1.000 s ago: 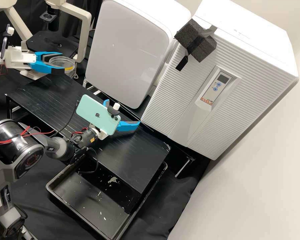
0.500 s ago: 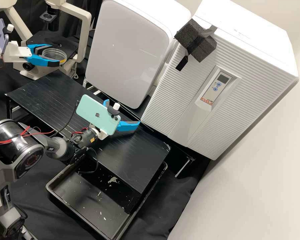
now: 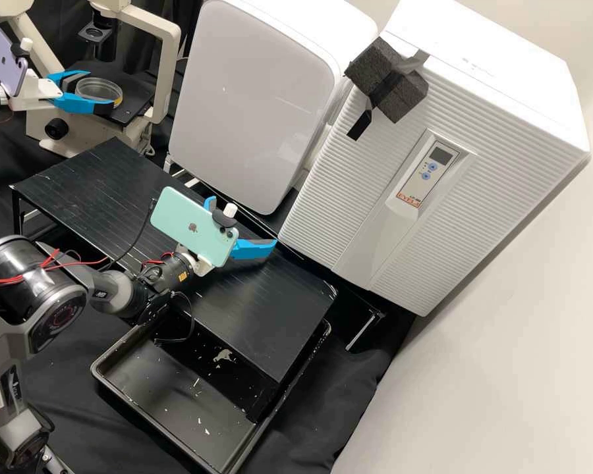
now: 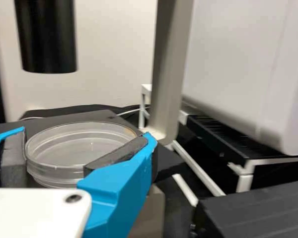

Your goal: Place the petri dish on the microscope

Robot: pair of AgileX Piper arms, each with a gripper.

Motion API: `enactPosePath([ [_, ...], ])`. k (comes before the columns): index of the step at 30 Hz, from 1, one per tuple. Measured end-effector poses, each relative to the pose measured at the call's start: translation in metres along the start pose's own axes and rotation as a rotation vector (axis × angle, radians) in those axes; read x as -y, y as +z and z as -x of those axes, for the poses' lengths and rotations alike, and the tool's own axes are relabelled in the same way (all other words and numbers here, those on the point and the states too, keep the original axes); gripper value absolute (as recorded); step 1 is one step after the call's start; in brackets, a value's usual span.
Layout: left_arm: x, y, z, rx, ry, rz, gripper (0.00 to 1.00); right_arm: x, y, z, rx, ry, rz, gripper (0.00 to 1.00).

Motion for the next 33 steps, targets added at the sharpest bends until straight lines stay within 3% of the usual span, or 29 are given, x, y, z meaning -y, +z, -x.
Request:
enactPosePath([
  [7, -0.005, -0.007, -0.01, -0.057, 0.007, -0.028, 0.0, 0.0, 0.0, 0.0, 0.0, 0.0, 0.0, 1.0],
  [15, -0.006, -0.01, -0.017, -0.071, 0.006, -0.022, 0.0, 0.0, 0.0, 0.0, 0.0, 0.0, 0.0, 1.0],
  [16, -0.006, -0.01, -0.018, -0.07, 0.006, -0.021, 1.0, 0.0, 0.0, 0.0, 0.0, 0.0, 0.0, 1.0],
  [33, -0.006, -0.011, -0.019, -0.087, 0.002, -0.007, 1.0, 0.0, 0.0, 0.0, 0.0, 0.0, 0.0, 1.0],
])
